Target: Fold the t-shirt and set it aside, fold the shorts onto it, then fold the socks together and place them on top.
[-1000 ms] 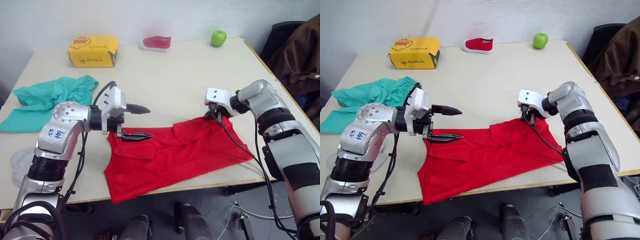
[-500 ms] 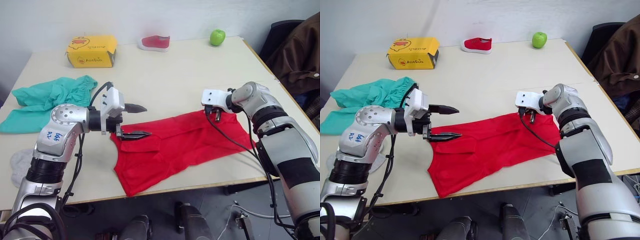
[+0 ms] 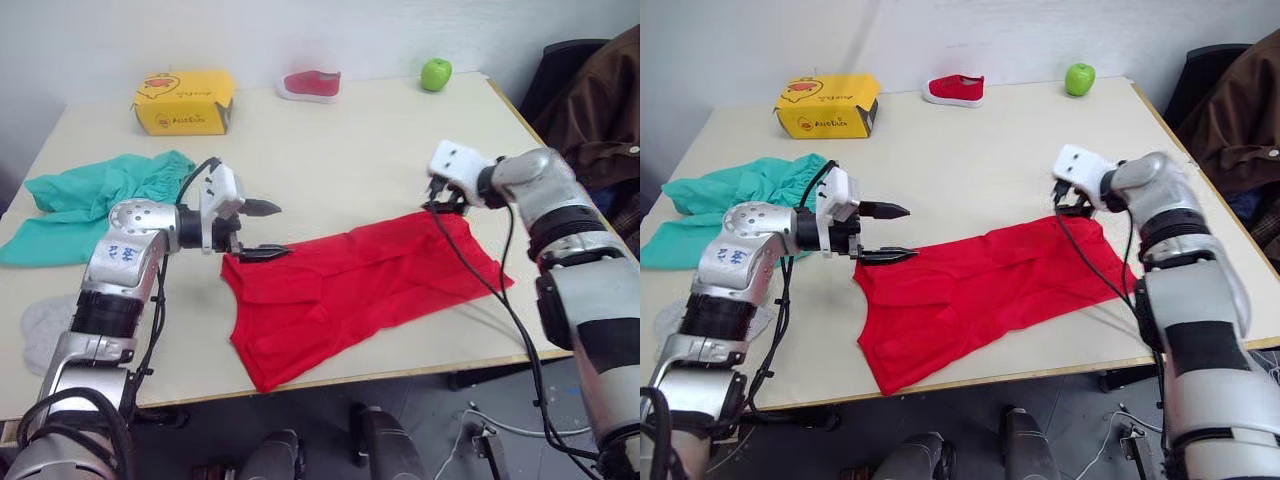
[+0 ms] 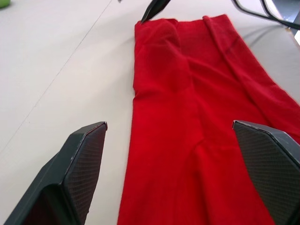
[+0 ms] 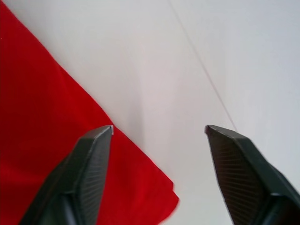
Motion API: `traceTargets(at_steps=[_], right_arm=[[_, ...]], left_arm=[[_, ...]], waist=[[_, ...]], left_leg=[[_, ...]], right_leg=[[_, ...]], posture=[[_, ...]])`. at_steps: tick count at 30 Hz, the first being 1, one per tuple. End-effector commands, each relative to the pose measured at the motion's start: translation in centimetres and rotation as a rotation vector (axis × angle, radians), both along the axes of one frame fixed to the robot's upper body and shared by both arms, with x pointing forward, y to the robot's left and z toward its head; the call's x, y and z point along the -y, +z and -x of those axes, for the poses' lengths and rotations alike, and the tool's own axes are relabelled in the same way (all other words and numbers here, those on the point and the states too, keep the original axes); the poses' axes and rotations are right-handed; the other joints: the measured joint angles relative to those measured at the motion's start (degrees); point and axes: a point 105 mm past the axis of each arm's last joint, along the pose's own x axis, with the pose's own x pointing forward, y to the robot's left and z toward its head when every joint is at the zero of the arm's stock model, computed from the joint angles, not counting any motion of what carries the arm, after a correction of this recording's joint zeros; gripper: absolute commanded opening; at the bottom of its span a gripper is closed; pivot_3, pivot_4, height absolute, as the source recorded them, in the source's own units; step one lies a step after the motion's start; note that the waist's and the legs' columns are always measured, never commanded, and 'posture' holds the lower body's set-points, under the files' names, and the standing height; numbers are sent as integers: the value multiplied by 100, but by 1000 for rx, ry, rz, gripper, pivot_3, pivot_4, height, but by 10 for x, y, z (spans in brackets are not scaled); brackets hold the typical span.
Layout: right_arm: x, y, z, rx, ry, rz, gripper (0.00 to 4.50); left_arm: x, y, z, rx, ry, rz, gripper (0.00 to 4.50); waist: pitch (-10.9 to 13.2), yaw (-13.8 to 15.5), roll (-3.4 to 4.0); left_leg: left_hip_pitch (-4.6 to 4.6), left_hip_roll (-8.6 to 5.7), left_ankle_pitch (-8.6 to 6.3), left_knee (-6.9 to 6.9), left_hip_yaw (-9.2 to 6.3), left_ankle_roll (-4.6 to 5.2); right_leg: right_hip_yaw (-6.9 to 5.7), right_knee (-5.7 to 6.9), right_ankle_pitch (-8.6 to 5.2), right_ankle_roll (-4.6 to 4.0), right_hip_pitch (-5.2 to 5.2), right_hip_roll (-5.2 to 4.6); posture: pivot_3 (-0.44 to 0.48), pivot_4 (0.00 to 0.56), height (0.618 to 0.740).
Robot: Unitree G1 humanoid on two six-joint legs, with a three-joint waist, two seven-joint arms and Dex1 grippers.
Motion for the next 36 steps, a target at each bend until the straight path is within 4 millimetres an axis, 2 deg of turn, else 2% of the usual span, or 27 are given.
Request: traceTargets(at_steps=[1,2,3,6,10,12,14,20,24,27,31,34,36], right_arm=[[21,16,20,-19,-61,-192,4473],[25,17,28,-27,-81,-227,4473],[34,19,43,-36,-141,-301,4473],[55,8,104,-87,-341,-473,4473],[49,-18,160,-169,-548,-655,4473],[38,-30,174,-201,-579,-749,4473],[34,-46,181,-207,-628,-799,4473],[18,-83,193,-241,-743,-914,4473],[7,-92,189,-258,-777,-1022,4473],[6,-98,183,-275,-827,-1075,4473],[7,-99,174,-282,-862,-1103,4500],[8,-102,170,-297,-885,-1117,4500],[7,-104,169,-305,-892,-1117,4098]], left_arm=[[-5,1,-17,15,15,-38,4500],[-5,0,-21,9,17,-45,4500],[-4,-2,-28,10,31,-62,4500],[7,-12,-45,-6,44,-117,4500],[20,-28,-52,-6,36,-208,4500],[25,-32,-57,-6,59,-214,4500],[28,-35,-60,-7,82,-217,4500],[30,-45,-60,-5,85,-269,4500],[29,-44,-63,-18,116,-254,4500],[28,-47,-62,-29,116,-267,4500],[28,-54,-60,-59,106,-294,3636],[26,-66,-58,-79,114,-342,2654],[25,-76,-55,-111,104,-370,2058]], waist=[[0,22,0],[0,27,0],[0,48,0],[-5,231,9],[-5,285,6],[-3,277,-9],[-12,281,-31],[-12,280,-32],[-13,272,-34],[-17,263,-39],[-19,255,-42],[-28,250,-56],[-46,245,-77]], left_leg=[[-1,0,0,1,1,0],[-7,0,0,6,-9,0],[-12,-1,0,7,-8,0],[-43,-1,0,10,-23,1],[-96,-24,0,48,11,2],[-88,-27,4,55,15,7],[-83,-28,8,55,16,10],[-80,-43,12,45,21,17],[-79,-46,13,43,21,18],[-77,-47,13,43,21,18],[-74,-47,14,42,22,18],[-72,-47,14,41,22,19],[-64,-47,14,36,21,19]], right_leg=[[0,0,0,0,0,0],[-8,2,0,0,1,-3],[-8,1,0,0,-5,-4],[-23,9,0,0,-24,-9],[3,65,0,0,-98,-17],[13,75,1,3,-92,-21],[21,82,7,4,-90,-19],[30,90,7,4,-101,-28],[29,90,7,4,-101,-28],[30,91,7,4,-100,-29],[30,92,7,4,-98,-28],[30,94,7,4,-97,-28],[31,94,7,4,-92,-28]], posture=[[0,150,740],[0,150,740],[0,150,740],[0,150,740],[0,150,740],[0,150,740],[0,150,740],[0,150,740],[0,150,740],[0,150,740],[0,150,740],[0,150,740],[0,150,740]])
